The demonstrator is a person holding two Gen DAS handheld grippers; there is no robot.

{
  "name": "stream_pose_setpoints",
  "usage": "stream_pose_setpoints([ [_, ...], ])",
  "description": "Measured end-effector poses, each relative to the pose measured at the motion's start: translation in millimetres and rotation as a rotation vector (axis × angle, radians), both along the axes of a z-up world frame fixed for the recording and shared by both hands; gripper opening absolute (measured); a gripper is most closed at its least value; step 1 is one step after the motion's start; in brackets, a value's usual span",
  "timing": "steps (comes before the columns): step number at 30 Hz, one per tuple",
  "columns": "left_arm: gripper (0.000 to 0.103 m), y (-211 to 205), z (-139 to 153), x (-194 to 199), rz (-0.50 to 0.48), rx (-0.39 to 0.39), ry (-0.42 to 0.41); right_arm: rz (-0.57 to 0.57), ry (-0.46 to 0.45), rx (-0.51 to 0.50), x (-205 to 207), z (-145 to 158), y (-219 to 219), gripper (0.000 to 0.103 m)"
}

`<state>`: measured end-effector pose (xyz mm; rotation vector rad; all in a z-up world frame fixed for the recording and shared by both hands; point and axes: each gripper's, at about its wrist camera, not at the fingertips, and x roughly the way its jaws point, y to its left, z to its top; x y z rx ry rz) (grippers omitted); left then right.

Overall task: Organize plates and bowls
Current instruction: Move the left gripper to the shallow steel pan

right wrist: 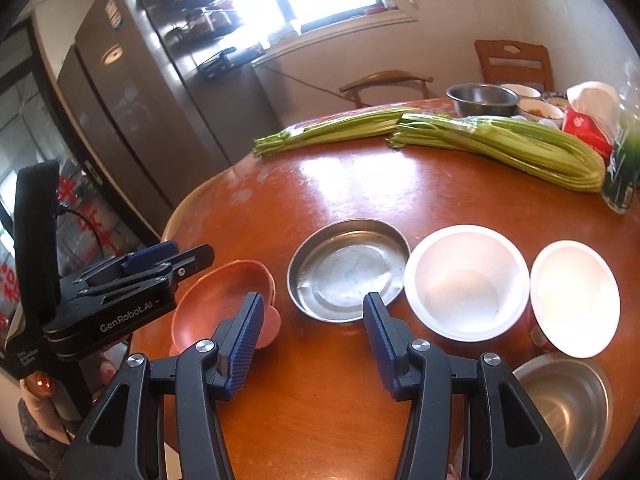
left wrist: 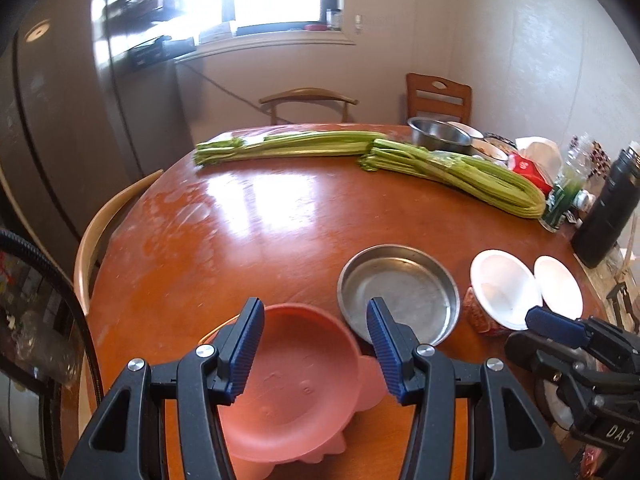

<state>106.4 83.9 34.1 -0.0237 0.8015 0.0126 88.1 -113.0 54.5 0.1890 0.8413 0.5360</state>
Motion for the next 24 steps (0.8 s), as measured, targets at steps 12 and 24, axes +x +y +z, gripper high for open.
stream_pose_setpoints([
  [12, 0.053, -11, -24, 66, -0.092, -0.009, 0.147, -0.059, 0.073, -0.011, 6, -22, 5, 0.053],
  [24, 0.053, -10, -70, 122, -0.157, -0.034, 0.291, -0.115, 0.200, -0.064, 30, -65, 30, 0.054],
])
